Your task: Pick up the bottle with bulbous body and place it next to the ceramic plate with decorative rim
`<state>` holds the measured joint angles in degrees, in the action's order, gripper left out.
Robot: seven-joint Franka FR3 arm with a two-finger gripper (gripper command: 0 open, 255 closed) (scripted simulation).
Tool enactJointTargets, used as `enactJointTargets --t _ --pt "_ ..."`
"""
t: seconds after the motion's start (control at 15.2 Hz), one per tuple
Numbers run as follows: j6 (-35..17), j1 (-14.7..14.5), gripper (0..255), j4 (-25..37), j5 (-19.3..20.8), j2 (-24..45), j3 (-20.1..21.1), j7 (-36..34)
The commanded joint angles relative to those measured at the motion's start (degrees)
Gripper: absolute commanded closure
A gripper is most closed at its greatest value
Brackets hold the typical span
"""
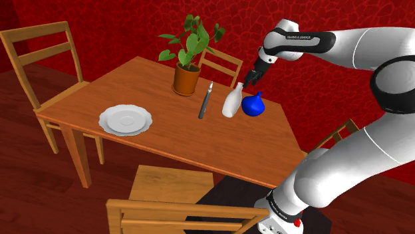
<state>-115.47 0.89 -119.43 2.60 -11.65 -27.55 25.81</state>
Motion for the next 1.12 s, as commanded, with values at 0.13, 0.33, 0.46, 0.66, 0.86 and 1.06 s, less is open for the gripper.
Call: enactJointTargets --t 0.13,0.33,0.46,0.66,0.86,1.06 --pt "-1.5 0.4 0 6.4 -5.3 9.3 -3.7 8.3" --pt "-1.4 1.9 0 12.5 -10.5 17.0 -5.2 14.4" --pt "-0.8 3.7 0 17.1 -14.0 22.3 -5.5 18.1" --pt "-0.5 5.9 0 21.4 -17.2 27.6 -5.1 21.3" --pt "-2.4 6.0 0 20.3 -17.8 28.5 -4.8 21.8" --pt "-4.3 6.2 0 19.2 -18.6 29.5 -4.5 22.2"
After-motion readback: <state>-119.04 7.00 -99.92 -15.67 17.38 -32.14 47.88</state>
